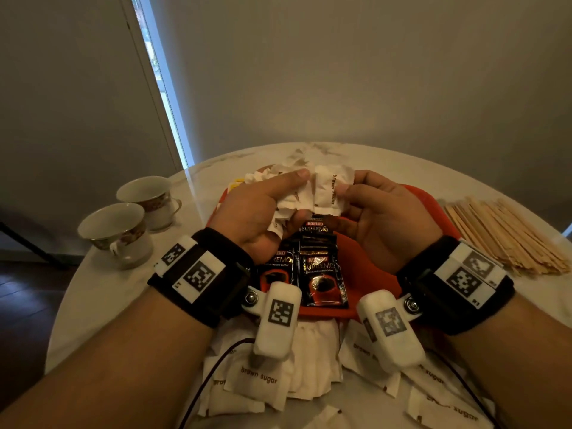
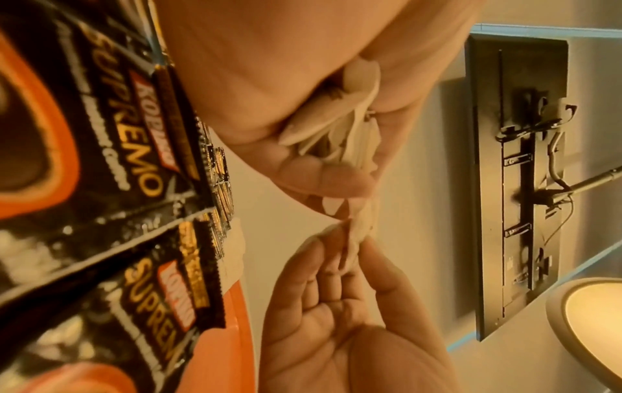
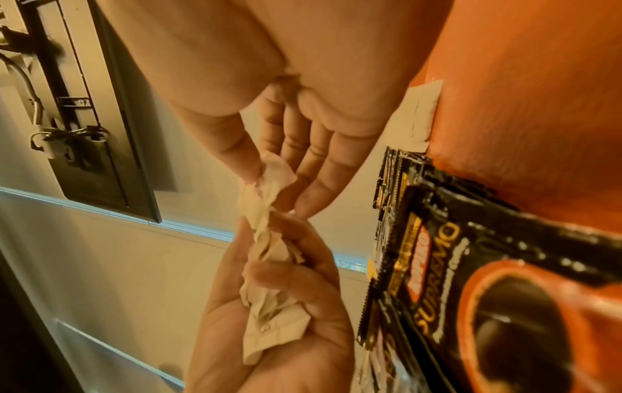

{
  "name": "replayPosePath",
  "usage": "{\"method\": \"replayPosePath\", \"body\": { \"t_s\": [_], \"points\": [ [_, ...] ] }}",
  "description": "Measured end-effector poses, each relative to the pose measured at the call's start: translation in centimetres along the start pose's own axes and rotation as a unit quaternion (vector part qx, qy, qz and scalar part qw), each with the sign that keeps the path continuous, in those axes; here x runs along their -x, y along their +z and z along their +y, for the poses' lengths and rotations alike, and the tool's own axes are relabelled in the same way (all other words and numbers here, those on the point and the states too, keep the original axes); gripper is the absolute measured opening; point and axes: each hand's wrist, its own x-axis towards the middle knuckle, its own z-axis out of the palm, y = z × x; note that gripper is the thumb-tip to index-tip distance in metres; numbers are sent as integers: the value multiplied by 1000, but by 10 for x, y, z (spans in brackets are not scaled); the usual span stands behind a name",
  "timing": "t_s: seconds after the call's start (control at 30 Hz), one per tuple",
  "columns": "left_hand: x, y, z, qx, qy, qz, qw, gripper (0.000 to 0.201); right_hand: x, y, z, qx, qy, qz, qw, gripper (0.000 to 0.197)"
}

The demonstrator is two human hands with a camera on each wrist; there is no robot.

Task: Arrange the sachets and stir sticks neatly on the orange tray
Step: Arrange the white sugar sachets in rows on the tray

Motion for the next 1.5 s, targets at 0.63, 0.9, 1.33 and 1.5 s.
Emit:
{"method": "replayPosePath", "body": {
  "t_s": [0.63,0.9,1.33,1.5],
  "points": [
    [0,-2,-4,-64,153,-5,986,48,8,-2,-2,128,25,-7,991,33],
    [-3,-2,-6,-27,172,-10,985,50,3,-3,-3,56,26,61,996,5],
    [-9,-8,-1,-37,138,55,988,53,-50,-62,2,235,177,220,930,7],
    [-10,-9,1,-25,133,54,989,53,-55,-58,-2,296,224,215,903,13]
  ]
}}
